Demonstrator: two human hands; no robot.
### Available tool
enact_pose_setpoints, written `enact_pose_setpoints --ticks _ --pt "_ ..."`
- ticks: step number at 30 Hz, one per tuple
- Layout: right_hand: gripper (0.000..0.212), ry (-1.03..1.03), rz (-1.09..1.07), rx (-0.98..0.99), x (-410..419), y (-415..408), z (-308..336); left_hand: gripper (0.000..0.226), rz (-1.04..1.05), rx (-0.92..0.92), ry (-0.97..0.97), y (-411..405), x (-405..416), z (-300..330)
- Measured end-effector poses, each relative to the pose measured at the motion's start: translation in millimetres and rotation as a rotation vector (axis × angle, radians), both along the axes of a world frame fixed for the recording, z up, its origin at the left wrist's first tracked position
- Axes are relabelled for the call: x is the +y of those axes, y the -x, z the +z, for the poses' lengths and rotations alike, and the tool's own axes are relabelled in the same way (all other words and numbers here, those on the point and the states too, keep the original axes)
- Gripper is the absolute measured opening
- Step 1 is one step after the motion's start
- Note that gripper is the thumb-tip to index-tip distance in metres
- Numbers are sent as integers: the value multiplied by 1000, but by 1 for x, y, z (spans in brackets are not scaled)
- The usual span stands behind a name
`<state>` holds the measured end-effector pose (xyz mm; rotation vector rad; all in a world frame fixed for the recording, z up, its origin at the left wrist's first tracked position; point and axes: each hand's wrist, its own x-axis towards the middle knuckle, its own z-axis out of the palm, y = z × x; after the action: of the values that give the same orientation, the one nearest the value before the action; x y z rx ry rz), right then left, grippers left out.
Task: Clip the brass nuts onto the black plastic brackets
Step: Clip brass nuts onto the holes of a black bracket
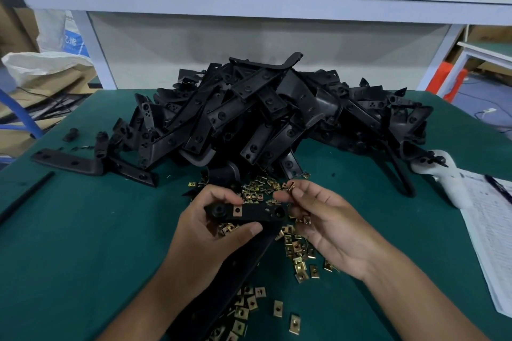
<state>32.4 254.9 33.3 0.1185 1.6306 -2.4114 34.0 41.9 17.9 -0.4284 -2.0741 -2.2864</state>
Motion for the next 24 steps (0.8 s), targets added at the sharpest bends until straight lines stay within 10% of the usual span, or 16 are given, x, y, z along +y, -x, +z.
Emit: enact_pose_setpoints --ticks 24 --pt "22 -99 64 149 -1 -4 0 37 -33 135 178 -1 -1 -6"
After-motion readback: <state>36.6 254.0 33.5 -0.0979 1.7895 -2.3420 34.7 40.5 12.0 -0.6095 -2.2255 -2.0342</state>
